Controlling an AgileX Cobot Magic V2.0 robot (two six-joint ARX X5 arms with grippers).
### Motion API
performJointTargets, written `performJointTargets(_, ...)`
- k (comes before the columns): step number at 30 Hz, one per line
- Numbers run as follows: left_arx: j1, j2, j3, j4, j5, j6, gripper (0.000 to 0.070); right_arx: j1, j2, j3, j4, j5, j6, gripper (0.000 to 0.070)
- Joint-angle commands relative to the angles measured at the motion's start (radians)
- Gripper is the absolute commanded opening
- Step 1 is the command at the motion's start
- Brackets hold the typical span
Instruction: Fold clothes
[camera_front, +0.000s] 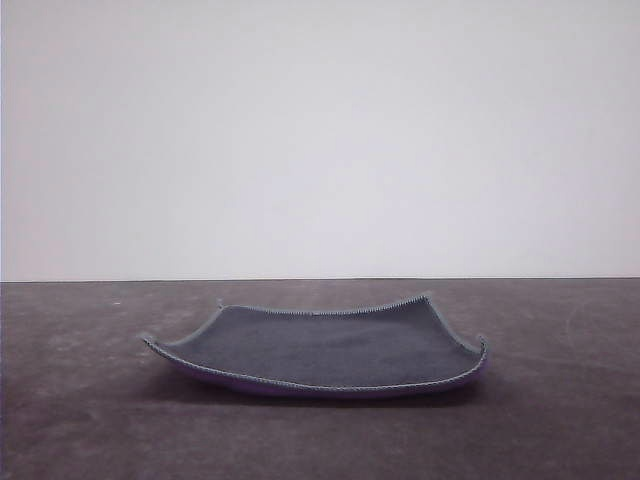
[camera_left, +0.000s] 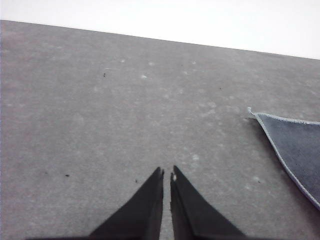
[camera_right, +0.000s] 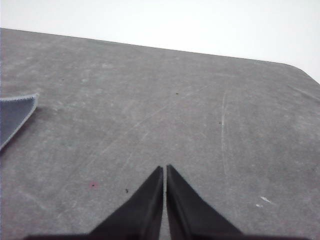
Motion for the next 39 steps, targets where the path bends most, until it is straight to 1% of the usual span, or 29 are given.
performJointTargets(1,0.002,-0.001,-0.009,-0.026,0.001,-0.001,0.0016,0.002,0.000,-0.004,0.013,0.001,0.013,0.0006)
performJointTargets(12,0.002,-0.001,-0.009,-0.026,0.001,-0.001,0.0016,0.002,0.000,-0.004,0.014,0.001,0.015,0.0006)
performJointTargets(15,0.002,-0.001,-0.009,-0.026,0.001,-0.001,0.0016,0.002,0.000,-0.004,0.032,0.000,0.032,0.0006)
performJointTargets(18,0.002,-0.001,-0.009,-0.025,0.001,0.000,0.0016,0.002,0.000,-0.004,0.053,0.000,0.069,0.0006)
performJointTargets(22,0.002,-0.001,-0.009,-0.025,0.001,-0.001,0.0016,0.002,0.000,-0.004,0.055,-0.001,0.100,0.0006)
performJointTargets(32,0.002,-0.001,-0.009,-0.019,0.002,-0.007,0.0016,0.002,0.000,-0.004,0.031,-0.001,0.137,0.0006)
performJointTargets(36,0.002,-0.001,-0.006,-0.020,0.002,-0.071,0.0013,0.002,0.000,0.000,0.023,-0.021,0.184,0.0006)
performJointTargets(39,0.002,0.002,0.023,-0.024,0.001,-0.141,0.0013,0.002,0.002,0.031,0.023,-0.063,0.252,0.0006)
